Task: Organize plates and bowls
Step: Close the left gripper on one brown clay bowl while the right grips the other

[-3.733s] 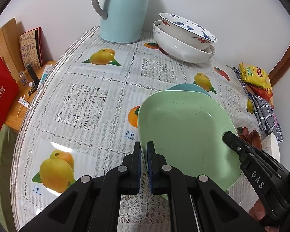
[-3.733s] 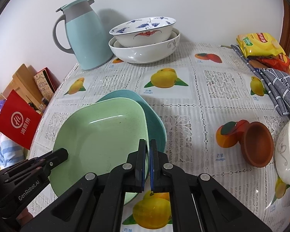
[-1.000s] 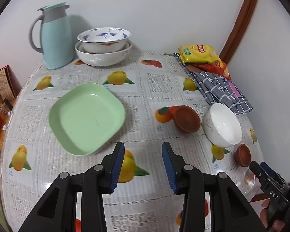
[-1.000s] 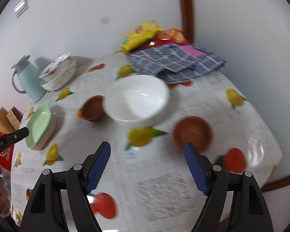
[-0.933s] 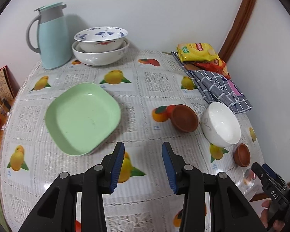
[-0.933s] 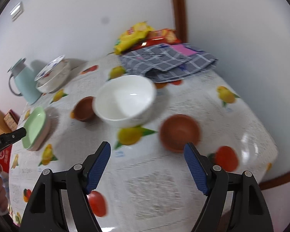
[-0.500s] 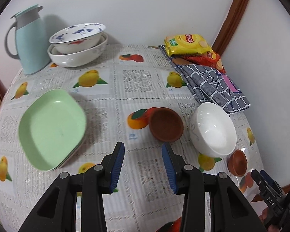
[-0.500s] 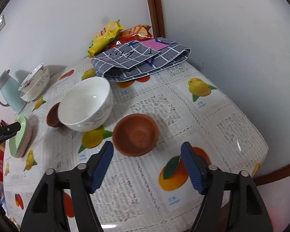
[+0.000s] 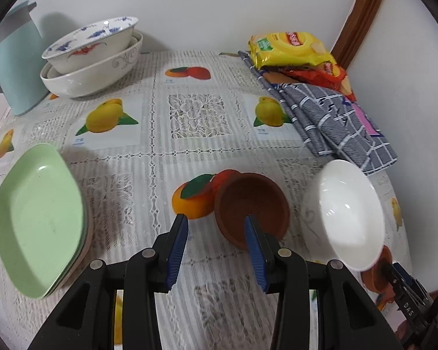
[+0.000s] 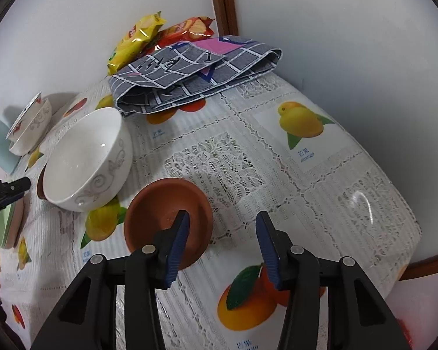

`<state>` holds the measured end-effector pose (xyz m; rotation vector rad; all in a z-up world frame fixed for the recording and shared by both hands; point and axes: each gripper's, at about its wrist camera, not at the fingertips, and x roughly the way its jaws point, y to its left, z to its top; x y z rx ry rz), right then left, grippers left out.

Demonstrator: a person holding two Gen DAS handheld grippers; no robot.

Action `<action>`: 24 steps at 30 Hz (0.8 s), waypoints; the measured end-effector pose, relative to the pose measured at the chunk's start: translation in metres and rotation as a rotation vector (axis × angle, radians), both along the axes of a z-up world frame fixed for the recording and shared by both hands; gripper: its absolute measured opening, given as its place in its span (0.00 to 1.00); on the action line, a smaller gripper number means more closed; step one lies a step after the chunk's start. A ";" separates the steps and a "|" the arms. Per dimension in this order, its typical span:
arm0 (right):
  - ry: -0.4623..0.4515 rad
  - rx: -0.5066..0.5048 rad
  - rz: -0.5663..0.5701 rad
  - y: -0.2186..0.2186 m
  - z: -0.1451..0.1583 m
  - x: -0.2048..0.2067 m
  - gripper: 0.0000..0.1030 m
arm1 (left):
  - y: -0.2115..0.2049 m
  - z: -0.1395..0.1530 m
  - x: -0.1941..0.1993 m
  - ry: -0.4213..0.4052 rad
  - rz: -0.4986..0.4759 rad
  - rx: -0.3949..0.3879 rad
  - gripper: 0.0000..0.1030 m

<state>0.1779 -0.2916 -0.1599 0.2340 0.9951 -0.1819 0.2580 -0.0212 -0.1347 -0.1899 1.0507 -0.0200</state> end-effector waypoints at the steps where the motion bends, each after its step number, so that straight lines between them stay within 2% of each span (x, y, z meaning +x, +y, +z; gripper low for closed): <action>1: 0.002 0.001 0.000 0.000 -0.001 0.001 0.46 | 0.001 -0.004 0.004 0.008 0.003 -0.001 0.37; 5: 0.013 0.015 0.006 0.001 -0.007 0.006 0.46 | -0.001 -0.014 0.014 0.019 -0.011 -0.012 0.37; 11: 0.010 -0.019 0.006 0.003 -0.013 0.009 0.43 | -0.006 -0.029 0.026 0.044 -0.012 0.000 0.37; 15: -0.007 -0.015 0.019 0.005 -0.013 0.011 0.31 | -0.006 -0.033 0.028 0.039 -0.008 -0.018 0.37; 19: -0.023 0.004 0.043 0.009 -0.012 0.013 0.16 | -0.010 -0.033 0.030 0.038 -0.021 -0.017 0.22; 20: -0.030 0.014 0.037 0.009 -0.012 0.012 0.16 | -0.012 -0.033 0.031 0.036 -0.023 -0.017 0.16; 24: -0.045 0.014 0.023 0.012 -0.011 0.011 0.13 | -0.013 -0.032 0.030 0.027 -0.022 -0.011 0.12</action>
